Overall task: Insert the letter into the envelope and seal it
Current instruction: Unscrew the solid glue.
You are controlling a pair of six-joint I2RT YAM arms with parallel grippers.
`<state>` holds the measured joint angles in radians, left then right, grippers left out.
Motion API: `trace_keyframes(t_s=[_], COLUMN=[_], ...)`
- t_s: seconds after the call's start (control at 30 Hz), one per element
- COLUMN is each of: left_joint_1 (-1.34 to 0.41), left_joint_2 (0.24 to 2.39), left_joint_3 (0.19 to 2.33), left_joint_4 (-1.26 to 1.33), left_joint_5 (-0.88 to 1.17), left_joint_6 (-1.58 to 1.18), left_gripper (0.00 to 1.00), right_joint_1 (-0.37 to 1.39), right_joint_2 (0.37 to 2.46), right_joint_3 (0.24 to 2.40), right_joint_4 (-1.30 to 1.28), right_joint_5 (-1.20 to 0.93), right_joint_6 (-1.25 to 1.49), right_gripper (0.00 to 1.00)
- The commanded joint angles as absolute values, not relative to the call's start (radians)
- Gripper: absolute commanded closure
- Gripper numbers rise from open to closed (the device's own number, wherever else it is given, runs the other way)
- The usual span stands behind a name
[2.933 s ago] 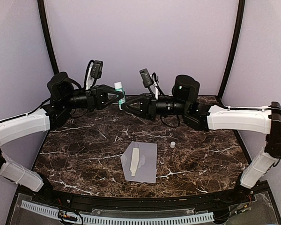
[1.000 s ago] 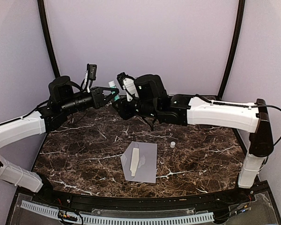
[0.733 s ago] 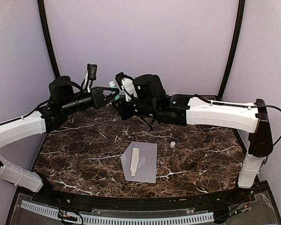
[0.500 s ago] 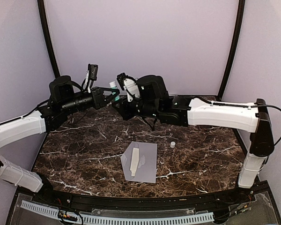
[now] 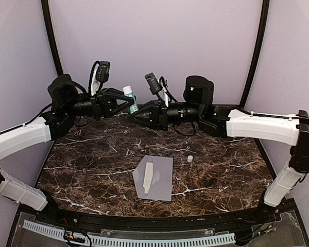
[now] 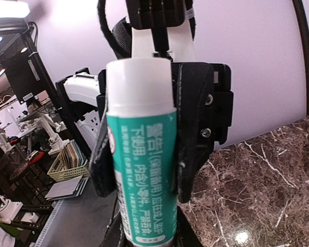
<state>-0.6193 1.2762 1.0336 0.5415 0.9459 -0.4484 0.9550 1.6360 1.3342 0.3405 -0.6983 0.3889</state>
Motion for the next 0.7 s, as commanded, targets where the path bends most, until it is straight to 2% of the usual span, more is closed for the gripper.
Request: trace_keyframes(t_s=[0.0,0.03,0.13,0.33,0.43,0.67], left_joint_1=[-0.614,-0.614,-0.614,-0.614,-0.613,-0.614], left_joint_2=[1.282,1.282,1.271,1.178,1.152,1.176], left_joint_3=[1.04,1.038,1.026,0.959,0.962,0.972], left_joint_4=[0.566,0.566,0.565,0.456,0.398,0.347], left_joint_5=[1.095,1.091,1.021,0.605,0.464,0.405], left_joint_6=[-0.478,-0.478,-0.479,-0.434,-0.41,-0.416], left_gripper=[1.0,1.0,1.0,1.0,1.0,1.0], right_joint_1=[0.921,0.922,0.922,0.925,0.939,1.012], right_joint_2=[1.577,1.576,1.569,1.537,1.54,1.603], right_joint_3=[1.368,1.367,1.367,1.351,1.358,1.41], right_joint_4=[0.442,0.423,0.346,0.117,0.042,0.013], right_joint_5=[-0.778,-0.752,-0.628,-0.328,-0.215,-0.104], right_joint_6=[0.42,0.412,0.378,0.246,0.205,0.171], right_gripper=[0.89,0.86,0.66,0.35,0.31,0.31])
